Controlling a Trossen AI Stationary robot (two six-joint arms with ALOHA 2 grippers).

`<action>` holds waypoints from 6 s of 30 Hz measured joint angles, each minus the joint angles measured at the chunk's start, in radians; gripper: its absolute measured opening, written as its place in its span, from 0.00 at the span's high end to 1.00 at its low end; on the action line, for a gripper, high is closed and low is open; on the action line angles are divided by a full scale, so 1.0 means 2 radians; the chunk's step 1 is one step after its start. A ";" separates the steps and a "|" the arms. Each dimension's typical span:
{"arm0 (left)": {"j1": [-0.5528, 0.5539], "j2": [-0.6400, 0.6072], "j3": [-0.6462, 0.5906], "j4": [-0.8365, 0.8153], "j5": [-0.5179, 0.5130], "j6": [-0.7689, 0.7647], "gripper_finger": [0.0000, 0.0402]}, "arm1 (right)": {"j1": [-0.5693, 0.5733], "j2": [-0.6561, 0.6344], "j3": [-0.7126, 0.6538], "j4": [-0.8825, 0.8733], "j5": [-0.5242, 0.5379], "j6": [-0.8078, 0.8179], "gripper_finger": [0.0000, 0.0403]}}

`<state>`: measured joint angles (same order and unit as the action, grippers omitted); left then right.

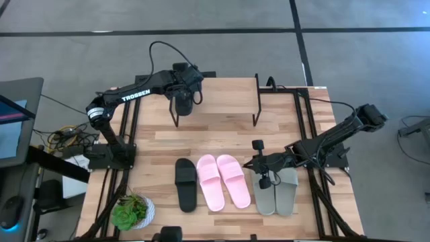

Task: Pick and place slides into the shelf
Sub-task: Put the left black slide on the shelf, then put the black slide on the shelf

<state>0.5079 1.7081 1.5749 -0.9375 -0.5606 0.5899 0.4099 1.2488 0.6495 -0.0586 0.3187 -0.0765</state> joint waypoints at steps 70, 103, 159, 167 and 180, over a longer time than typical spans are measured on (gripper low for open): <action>-0.677 -0.395 -0.093 -0.119 -0.251 -0.380 0.74 | -0.003 0.443 0.469 0.025 0.019 -0.198 0.54; -0.677 -0.395 -0.093 -0.121 -0.268 -0.389 0.74 | -0.011 0.549 0.584 -0.098 0.113 -0.145 0.58; -0.677 -0.395 -0.093 -0.121 -0.273 -0.391 0.74 | -0.041 0.548 0.584 -0.120 0.105 -0.100 1.00; -0.677 -0.395 -0.093 -0.121 -0.273 -0.391 0.74 | -0.041 0.548 0.589 -0.128 0.120 -0.102 1.00; -0.677 -0.395 -0.093 -0.121 -0.273 -0.391 0.74 | -0.034 0.547 0.635 -0.159 0.156 -0.123 1.00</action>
<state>-0.8463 0.9184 1.3891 -1.1790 -1.1065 -0.1928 0.3420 2.3432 1.9192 -0.3767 0.6299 -0.3218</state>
